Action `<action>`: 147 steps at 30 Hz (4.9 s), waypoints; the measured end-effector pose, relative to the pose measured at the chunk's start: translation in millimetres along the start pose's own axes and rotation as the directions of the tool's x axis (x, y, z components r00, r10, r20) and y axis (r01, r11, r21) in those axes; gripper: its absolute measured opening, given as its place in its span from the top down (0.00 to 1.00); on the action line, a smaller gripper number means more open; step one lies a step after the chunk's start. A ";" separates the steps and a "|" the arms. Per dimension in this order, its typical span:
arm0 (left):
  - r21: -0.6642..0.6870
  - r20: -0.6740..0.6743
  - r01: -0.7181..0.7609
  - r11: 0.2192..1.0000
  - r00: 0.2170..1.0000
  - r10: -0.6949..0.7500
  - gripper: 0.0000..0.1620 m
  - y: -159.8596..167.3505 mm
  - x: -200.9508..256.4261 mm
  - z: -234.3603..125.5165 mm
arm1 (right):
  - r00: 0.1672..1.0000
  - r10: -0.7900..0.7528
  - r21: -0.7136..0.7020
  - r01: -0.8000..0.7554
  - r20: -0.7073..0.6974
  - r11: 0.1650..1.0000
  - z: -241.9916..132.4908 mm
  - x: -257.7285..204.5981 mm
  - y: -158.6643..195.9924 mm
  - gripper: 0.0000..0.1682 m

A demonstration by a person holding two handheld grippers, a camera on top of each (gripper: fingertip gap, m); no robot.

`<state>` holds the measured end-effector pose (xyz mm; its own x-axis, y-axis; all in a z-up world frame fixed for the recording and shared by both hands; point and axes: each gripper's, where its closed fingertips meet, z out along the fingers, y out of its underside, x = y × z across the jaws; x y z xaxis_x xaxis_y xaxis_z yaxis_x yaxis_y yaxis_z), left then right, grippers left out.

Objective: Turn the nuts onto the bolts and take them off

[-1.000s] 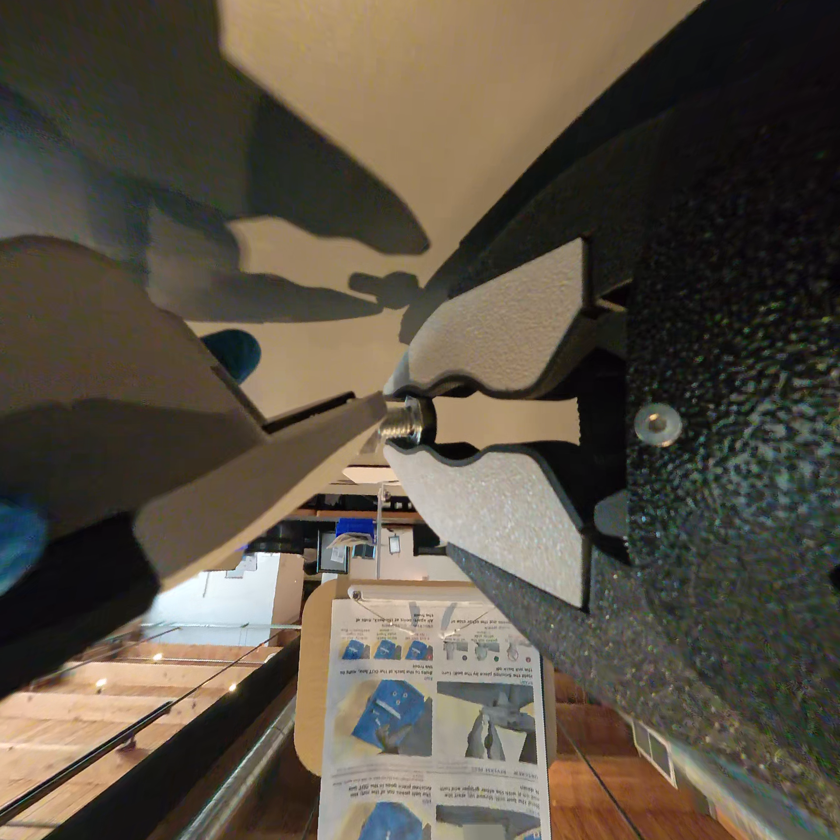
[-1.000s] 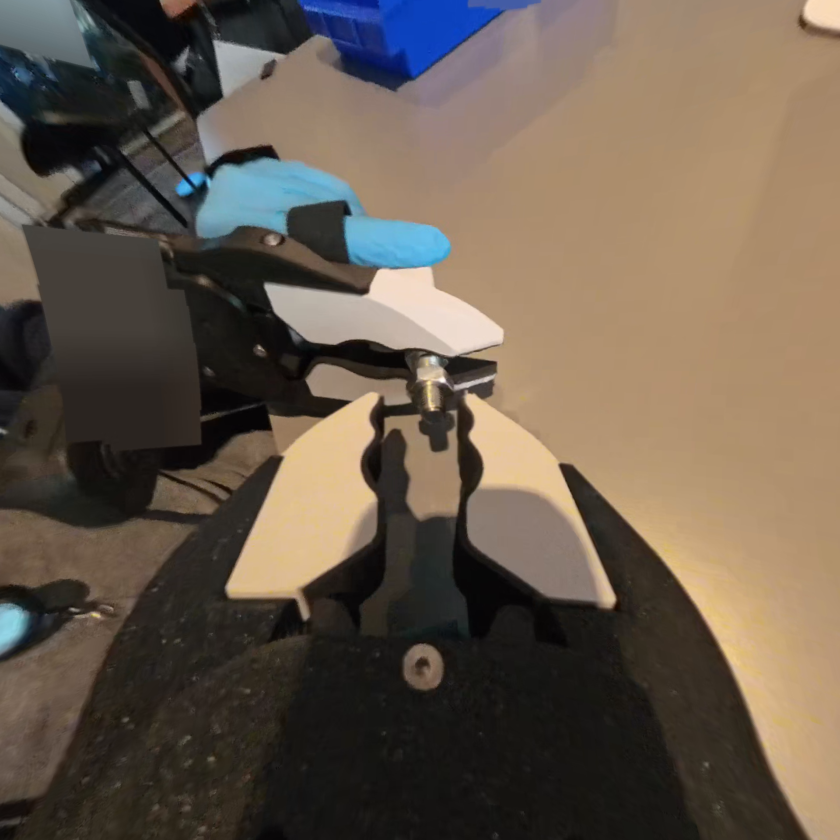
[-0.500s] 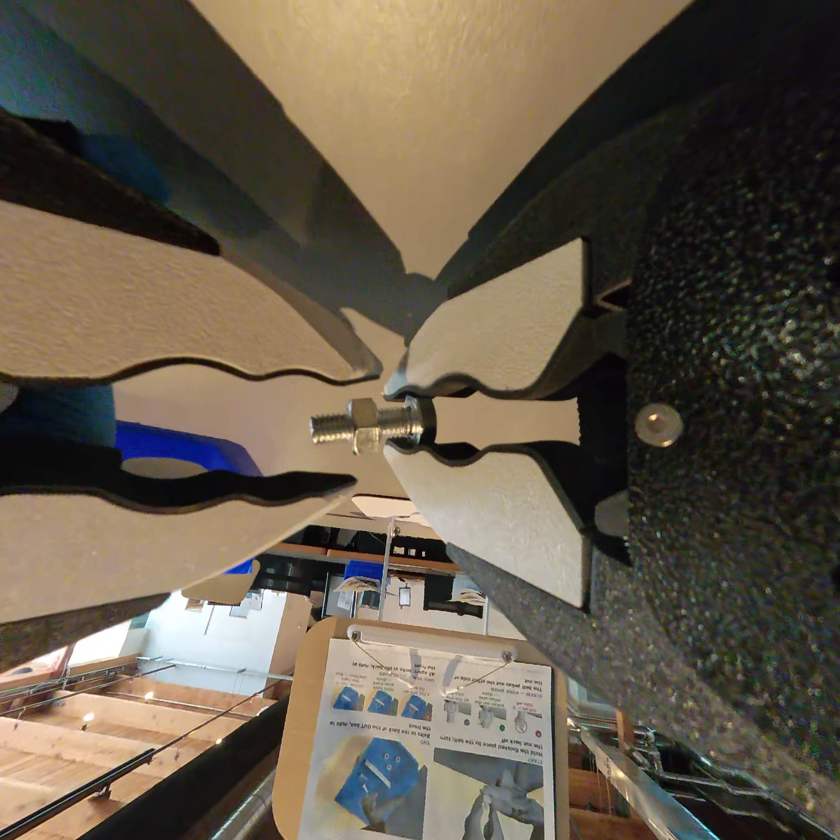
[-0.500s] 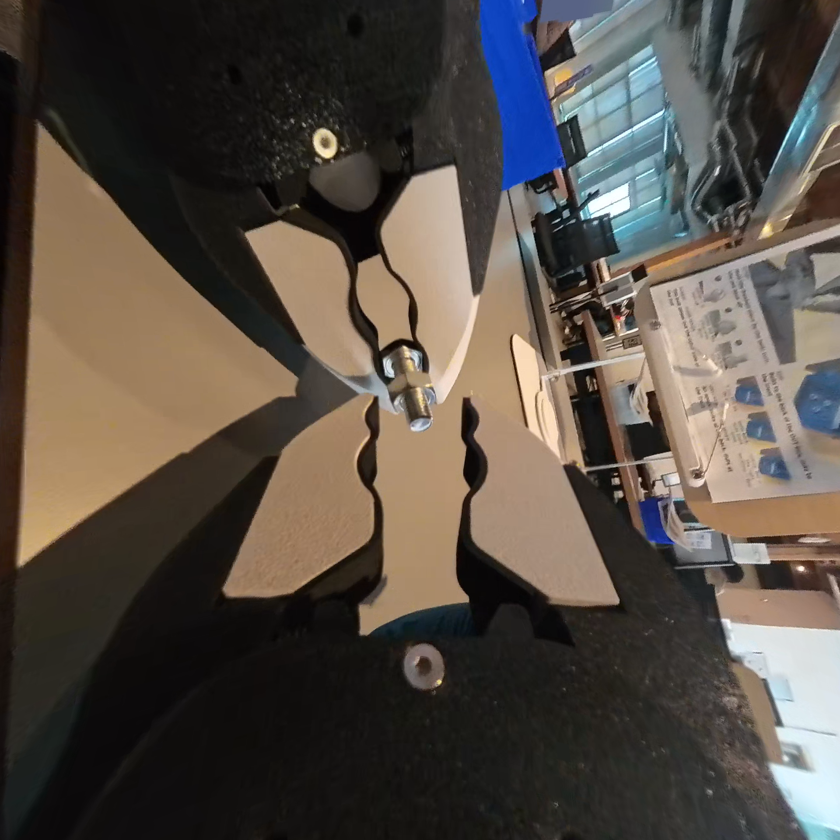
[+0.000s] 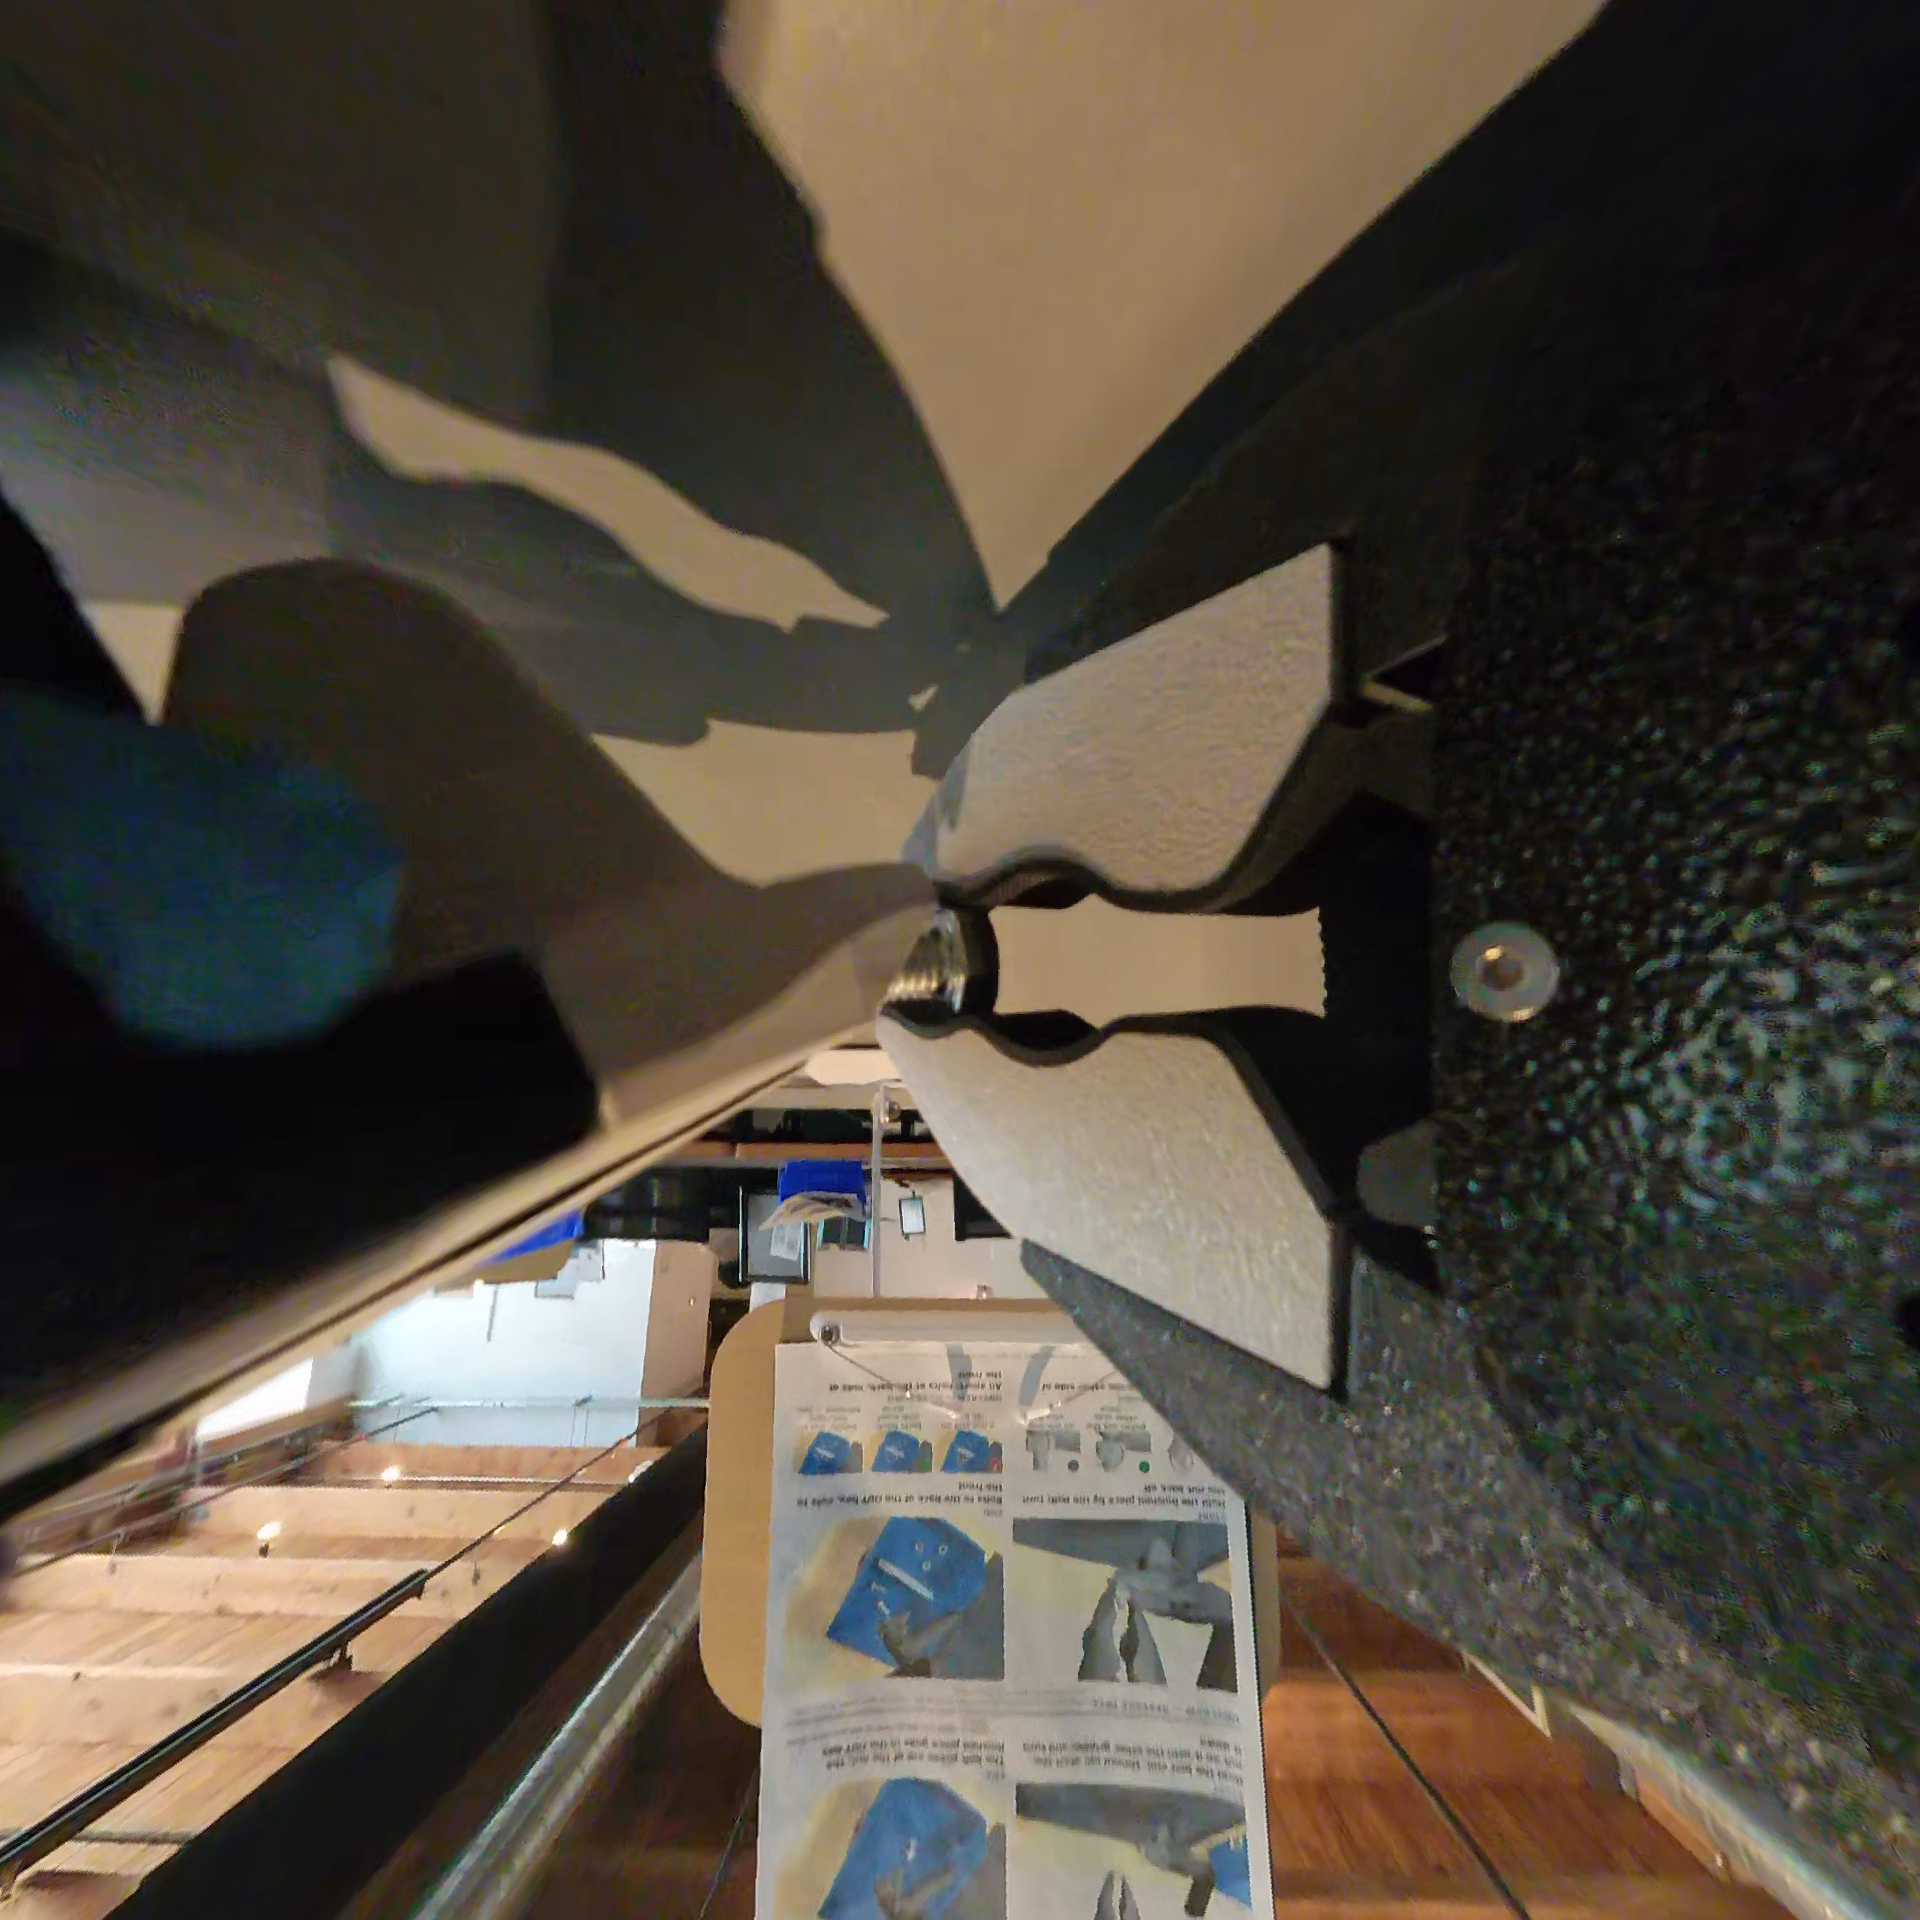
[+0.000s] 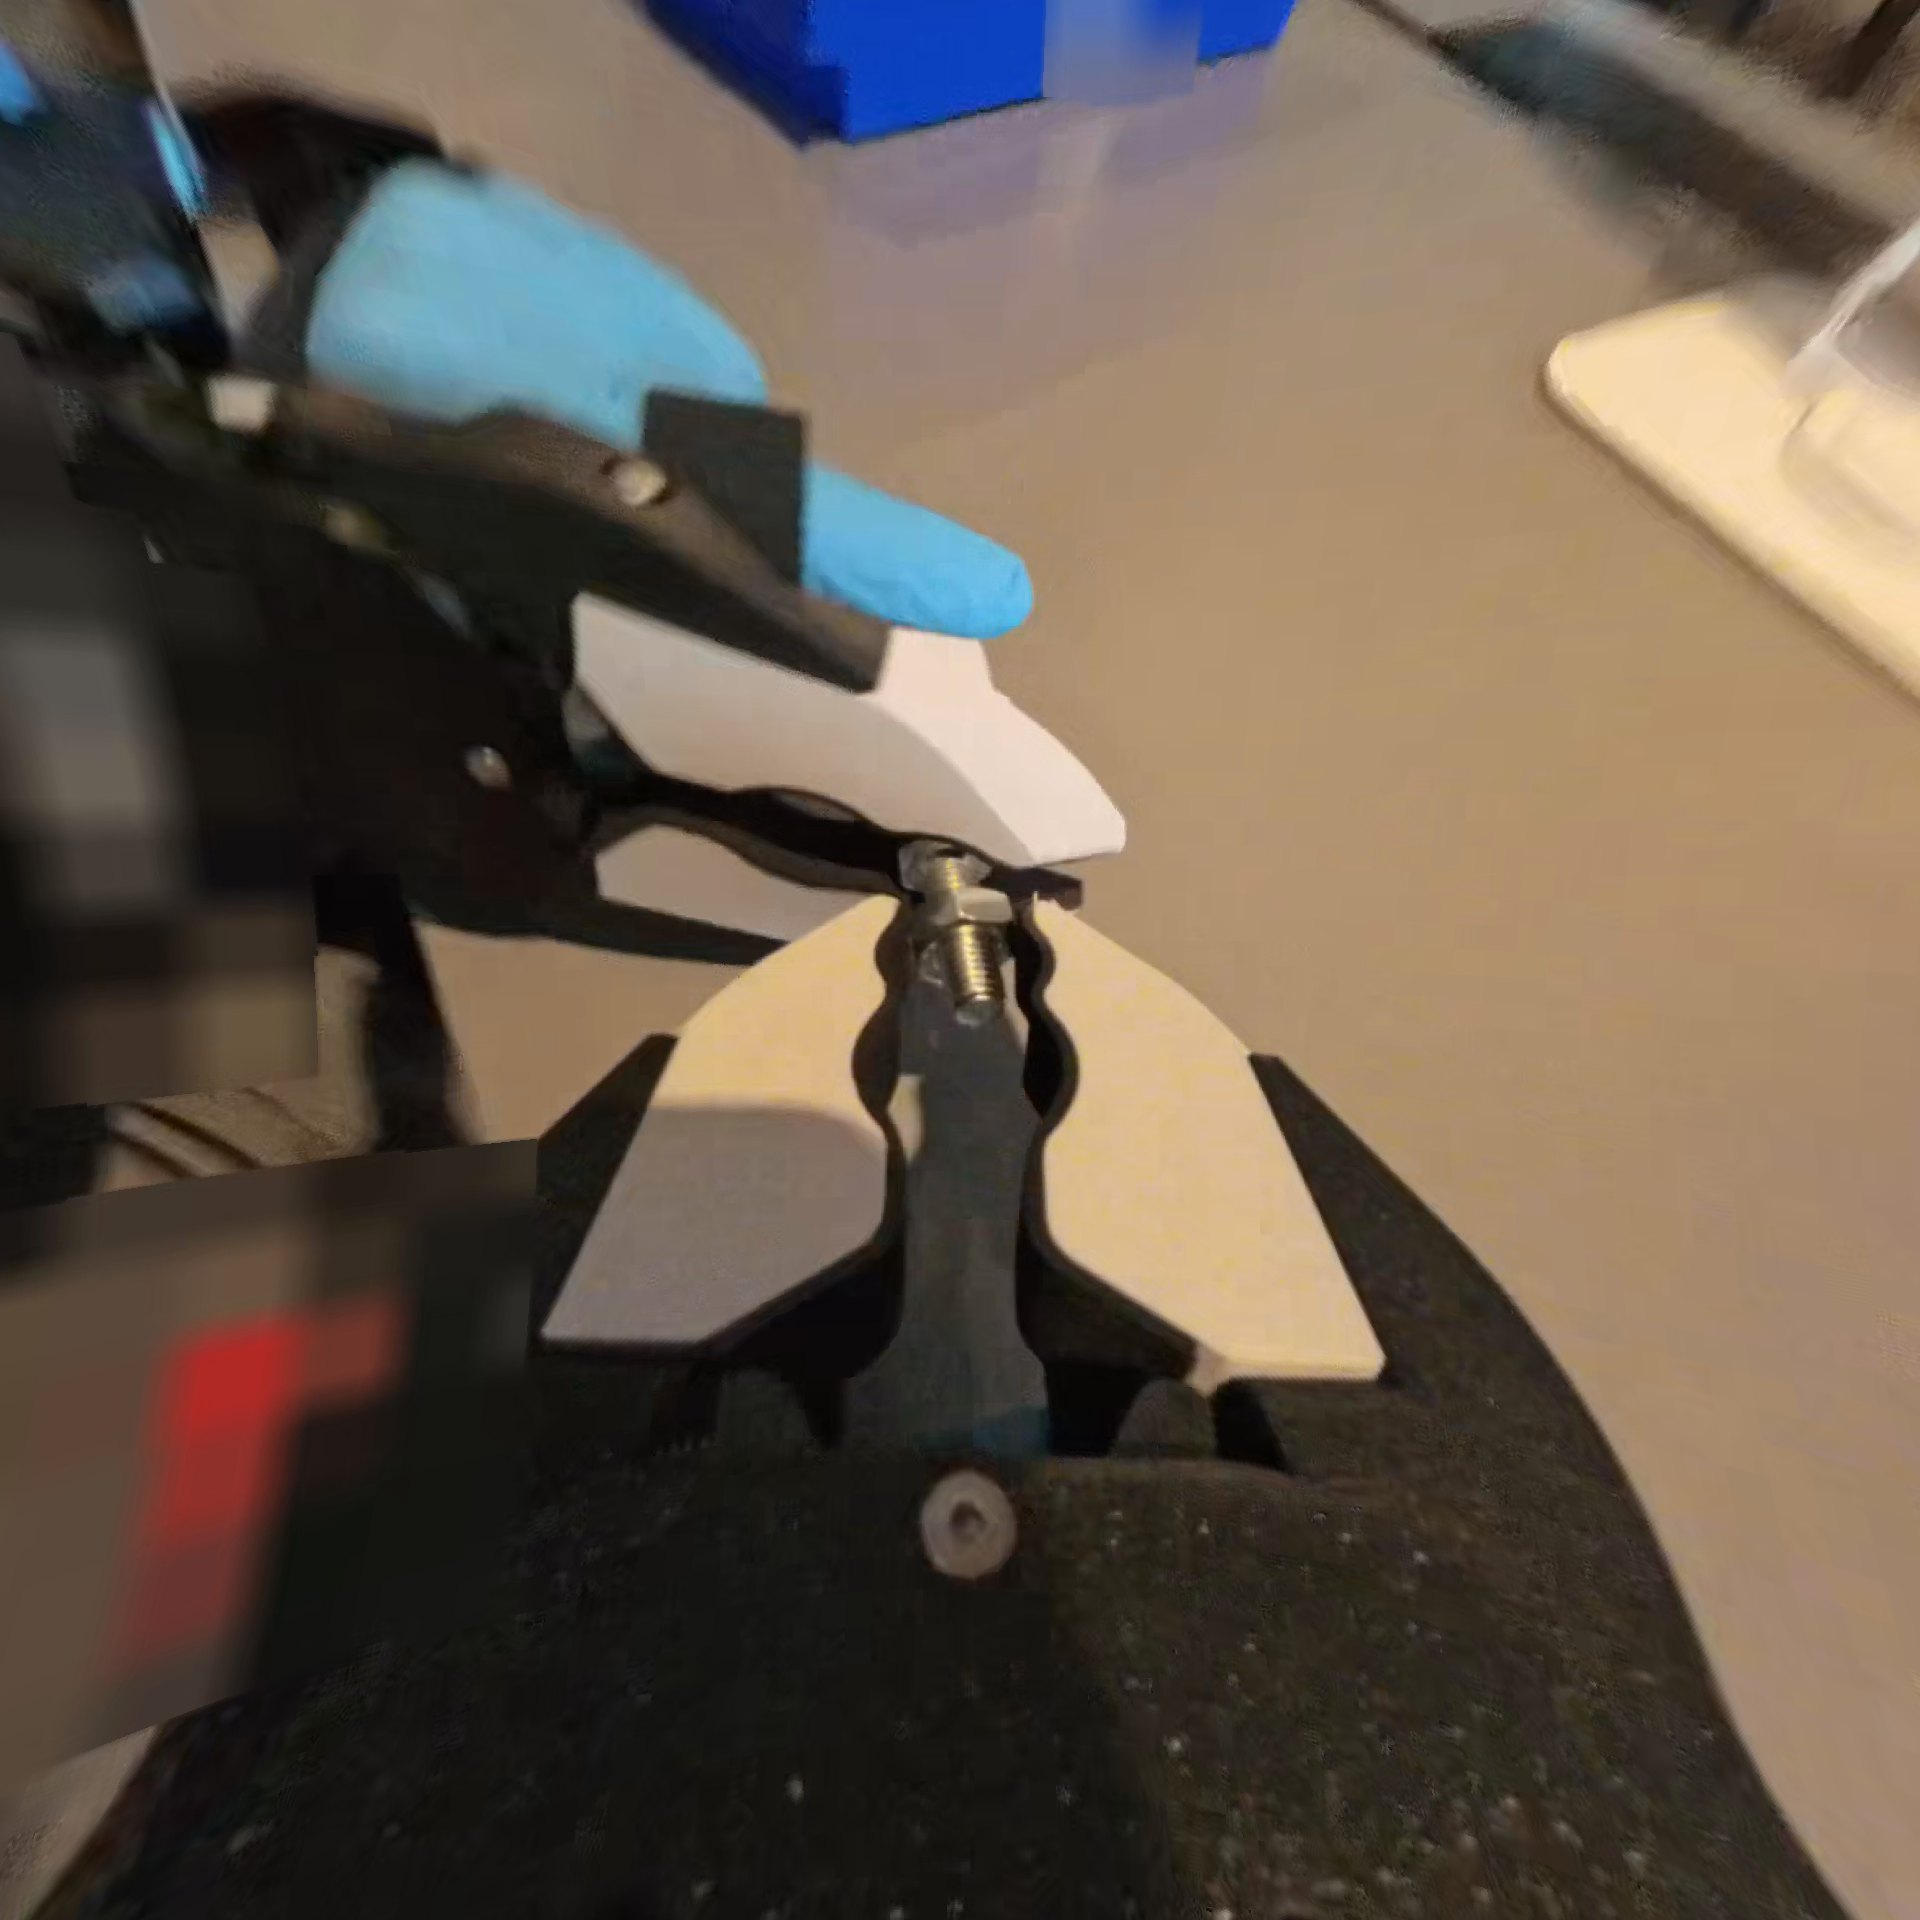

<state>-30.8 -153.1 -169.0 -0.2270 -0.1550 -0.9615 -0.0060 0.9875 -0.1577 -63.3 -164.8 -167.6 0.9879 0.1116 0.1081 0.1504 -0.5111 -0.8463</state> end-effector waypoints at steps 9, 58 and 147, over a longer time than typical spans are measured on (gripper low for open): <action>-0.005 0.001 0.122 0.992 0.992 -0.122 0.91 5.9 -7.1 1.0 | 0.992 0.064 0.123 -0.077 0.106 0.989 -9.9 6.1 -10.9 0.77; 0.064 -0.057 0.193 0.979 0.980 -0.189 0.91 -0.4 -5.1 -2.4 | 0.805 -0.580 0.060 0.590 -0.126 0.805 -23.7 3.1 -7.3 0.75; 0.045 -0.081 0.137 0.990 0.988 -0.133 0.91 -3.8 5.0 0.2 | 0.911 -0.410 0.155 0.410 -0.038 0.899 -18.5 -1.2 -2.7 0.94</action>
<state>-31.7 -157.6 -173.2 -0.3026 -0.2816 -0.9106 0.0070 0.9547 -0.2976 -64.2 -179.3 -155.8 0.8403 0.2787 0.4650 0.5343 -0.2810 -0.7972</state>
